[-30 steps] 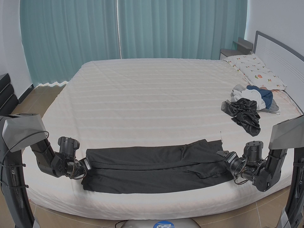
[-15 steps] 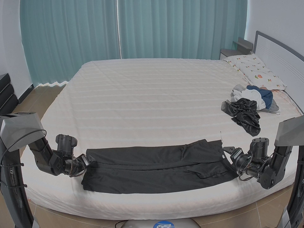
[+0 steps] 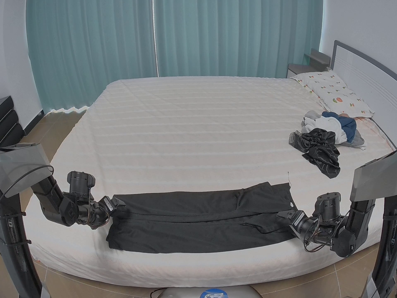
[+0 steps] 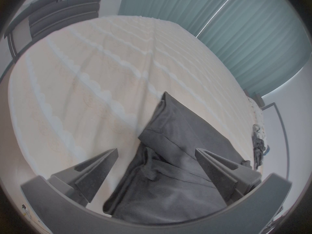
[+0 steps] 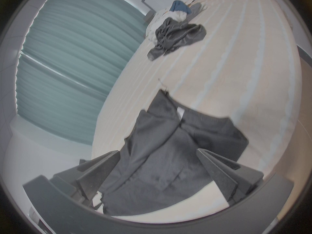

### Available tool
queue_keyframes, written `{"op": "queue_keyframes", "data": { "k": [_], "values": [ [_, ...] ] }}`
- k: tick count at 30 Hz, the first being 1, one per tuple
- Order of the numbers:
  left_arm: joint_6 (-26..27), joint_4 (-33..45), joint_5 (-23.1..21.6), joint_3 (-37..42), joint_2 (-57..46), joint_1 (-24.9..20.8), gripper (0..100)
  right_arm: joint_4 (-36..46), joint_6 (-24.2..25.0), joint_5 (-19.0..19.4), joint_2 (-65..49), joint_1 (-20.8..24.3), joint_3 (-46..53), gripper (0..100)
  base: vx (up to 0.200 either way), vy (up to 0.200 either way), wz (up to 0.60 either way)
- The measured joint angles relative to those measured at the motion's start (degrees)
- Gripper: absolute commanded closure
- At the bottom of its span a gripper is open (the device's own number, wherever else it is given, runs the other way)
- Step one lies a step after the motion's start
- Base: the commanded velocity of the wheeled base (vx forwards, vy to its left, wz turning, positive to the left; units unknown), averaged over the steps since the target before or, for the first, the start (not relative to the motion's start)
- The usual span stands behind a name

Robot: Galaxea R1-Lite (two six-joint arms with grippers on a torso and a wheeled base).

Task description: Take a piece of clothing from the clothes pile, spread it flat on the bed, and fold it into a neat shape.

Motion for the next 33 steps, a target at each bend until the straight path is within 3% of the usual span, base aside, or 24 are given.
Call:
{"op": "queue_keyframes", "data": {
  "k": [20, 21, 33],
  "values": [
    [-0.09, -0.02, 0.0, -0.5, 0.02, 0.15, 0, 0.01, 0.12, 0.78, 3.73, -1.18, -4.11, 0, 0.0, 0.0, 0.0],
    [-0.09, -0.02, 0.0, -0.48, 0.02, 0.15, 0, 0.06, 0.09, 0.76, 3.89, -1.13, -4.33, 100, 0.0, 0.0, 0.0],
    [-0.11, -0.07, 0.02, -0.55, 0.11, 0.26, 0, 0.06, 0.04, -0.11, 4.85, 0.22, -4.79, 100, 0.0, 0.0, 0.0]
  ]
}}
